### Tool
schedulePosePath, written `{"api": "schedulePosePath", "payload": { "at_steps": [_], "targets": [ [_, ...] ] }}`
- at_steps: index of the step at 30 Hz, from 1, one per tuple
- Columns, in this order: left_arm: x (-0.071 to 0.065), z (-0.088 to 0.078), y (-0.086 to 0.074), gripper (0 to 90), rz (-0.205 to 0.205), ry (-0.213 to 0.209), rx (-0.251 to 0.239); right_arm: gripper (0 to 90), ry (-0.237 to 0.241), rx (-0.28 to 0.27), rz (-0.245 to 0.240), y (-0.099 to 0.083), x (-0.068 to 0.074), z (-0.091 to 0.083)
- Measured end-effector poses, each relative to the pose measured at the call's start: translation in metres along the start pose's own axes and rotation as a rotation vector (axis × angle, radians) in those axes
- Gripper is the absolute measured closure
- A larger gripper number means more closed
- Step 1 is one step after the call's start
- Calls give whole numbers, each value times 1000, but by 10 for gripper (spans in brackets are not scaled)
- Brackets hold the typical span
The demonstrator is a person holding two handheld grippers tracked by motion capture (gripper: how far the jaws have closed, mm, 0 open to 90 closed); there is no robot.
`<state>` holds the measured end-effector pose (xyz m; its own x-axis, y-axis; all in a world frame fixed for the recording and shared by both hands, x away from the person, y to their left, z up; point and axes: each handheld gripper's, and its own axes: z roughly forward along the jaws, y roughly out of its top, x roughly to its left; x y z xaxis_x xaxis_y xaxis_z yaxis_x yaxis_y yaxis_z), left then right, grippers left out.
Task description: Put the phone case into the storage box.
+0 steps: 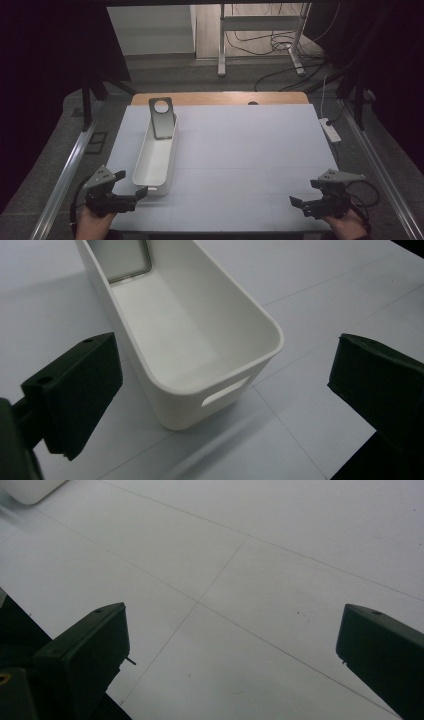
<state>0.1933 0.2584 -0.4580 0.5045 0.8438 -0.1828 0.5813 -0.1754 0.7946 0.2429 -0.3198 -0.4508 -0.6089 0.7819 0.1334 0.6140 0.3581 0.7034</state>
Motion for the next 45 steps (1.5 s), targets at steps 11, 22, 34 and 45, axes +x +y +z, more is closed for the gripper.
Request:
{"api": "schedulePosePath", "payload": {
  "at_steps": [11, 22, 34, 45],
  "targets": [
    [-2, -4, -6, 15, 0, 12, 8, 11, 0, 0, 0, 0, 0, 0],
    [-3, -9, -13, 14, 6, 26, 24, 11, -1, 0, 1, 0, 0, 0],
    [-5, -13, -19, 14, 14, 34, 38, 11, -1, 1, 1, 0, 0, 0],
    [-4, -13, -25, 16, 14, 45, 65, 11, -3, 1, -1, 0, 0, 0]
  ]
}}
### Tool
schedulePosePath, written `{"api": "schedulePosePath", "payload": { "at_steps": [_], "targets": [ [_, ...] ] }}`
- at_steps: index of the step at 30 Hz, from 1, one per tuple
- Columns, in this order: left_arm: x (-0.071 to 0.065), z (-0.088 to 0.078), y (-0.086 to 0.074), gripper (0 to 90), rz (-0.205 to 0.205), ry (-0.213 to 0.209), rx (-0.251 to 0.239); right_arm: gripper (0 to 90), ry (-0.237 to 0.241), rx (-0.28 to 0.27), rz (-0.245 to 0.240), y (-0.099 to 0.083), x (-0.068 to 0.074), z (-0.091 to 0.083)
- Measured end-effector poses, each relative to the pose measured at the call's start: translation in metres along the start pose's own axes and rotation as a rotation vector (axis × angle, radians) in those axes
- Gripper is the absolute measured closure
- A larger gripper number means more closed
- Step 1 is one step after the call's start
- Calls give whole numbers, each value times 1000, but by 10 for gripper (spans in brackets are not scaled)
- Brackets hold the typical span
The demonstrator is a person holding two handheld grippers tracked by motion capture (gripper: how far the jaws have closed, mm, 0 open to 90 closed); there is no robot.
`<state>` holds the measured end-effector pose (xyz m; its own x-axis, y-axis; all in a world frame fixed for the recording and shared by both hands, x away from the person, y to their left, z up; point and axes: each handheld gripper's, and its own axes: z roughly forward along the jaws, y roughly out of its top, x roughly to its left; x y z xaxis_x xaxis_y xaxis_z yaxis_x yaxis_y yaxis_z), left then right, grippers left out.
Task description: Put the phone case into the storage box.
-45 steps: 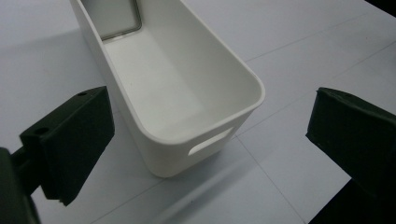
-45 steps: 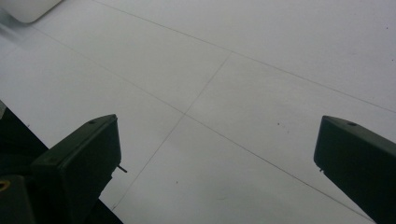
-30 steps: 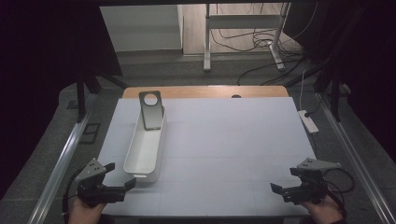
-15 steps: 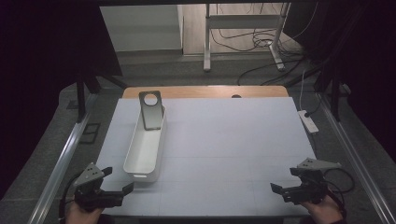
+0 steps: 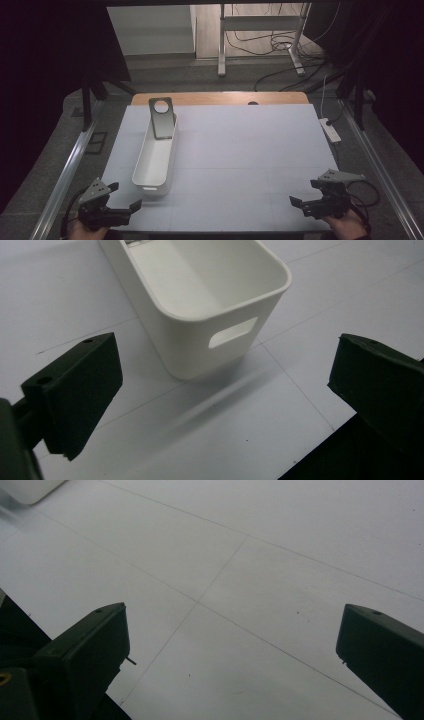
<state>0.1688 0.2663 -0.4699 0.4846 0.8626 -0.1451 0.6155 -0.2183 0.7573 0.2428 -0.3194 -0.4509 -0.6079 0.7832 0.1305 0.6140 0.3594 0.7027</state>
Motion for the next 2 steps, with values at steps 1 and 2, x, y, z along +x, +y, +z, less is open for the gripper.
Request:
{"api": "schedulePosePath", "payload": {
  "at_steps": [1, 2],
  "targets": [
    [0, 0, 0, 18, 0, -2, 2, 12, 0, 0, 1, 0, 0, 0],
    [0, 0, 0, 17, 0, -2, 2, 12, 2, 0, 2, 0, 0, 0]
  ]
}}
